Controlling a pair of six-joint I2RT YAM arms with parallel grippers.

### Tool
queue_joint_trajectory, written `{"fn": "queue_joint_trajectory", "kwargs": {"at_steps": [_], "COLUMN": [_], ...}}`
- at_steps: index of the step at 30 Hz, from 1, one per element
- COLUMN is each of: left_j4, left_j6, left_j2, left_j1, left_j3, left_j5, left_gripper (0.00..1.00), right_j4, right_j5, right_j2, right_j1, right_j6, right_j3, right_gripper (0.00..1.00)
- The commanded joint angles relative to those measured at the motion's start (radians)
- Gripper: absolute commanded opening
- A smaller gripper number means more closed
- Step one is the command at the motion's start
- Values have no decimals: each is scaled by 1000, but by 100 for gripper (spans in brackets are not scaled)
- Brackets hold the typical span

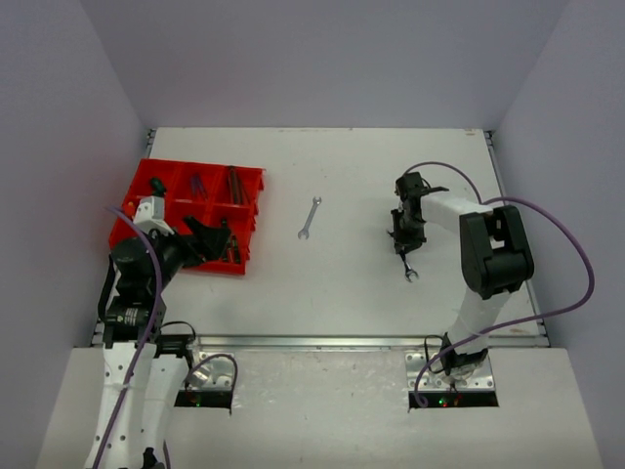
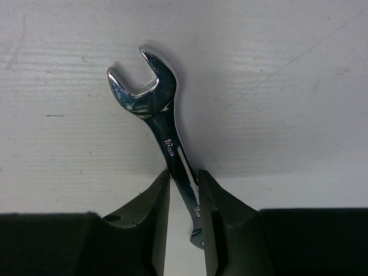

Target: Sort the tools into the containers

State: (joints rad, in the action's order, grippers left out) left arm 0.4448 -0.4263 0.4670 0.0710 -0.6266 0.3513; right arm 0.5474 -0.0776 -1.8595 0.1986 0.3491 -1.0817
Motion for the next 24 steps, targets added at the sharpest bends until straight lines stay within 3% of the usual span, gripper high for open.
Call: {"fn": "queue_joint_trajectory", "kwargs": {"at_steps": [1,3,6,13,24], "left_j4": [-51,-52,-54,-63,-208], "left_j6": [11,11,11,12,-93], "left_j2": [14,15,18,33,122], "left_j1": [-11,-11,-13,-16,-16], "left_j3": [-1,-1,-1,1,78], "left_j5": [24,28,34,72,283], "left_gripper": [100,100,100,100,100], "right_j4": [15,13,23,-84,-273], "right_j5": [-19,-22,-20,36,72], "right_j2": [-57,-58,-80,109,332], "right_j1": [2,7,17,101,232], "right_j6": [-15,-13,-14,39,54], "right_j3": [74,82,71,183,325], "right_gripper": [27,23,1,0,0]}}
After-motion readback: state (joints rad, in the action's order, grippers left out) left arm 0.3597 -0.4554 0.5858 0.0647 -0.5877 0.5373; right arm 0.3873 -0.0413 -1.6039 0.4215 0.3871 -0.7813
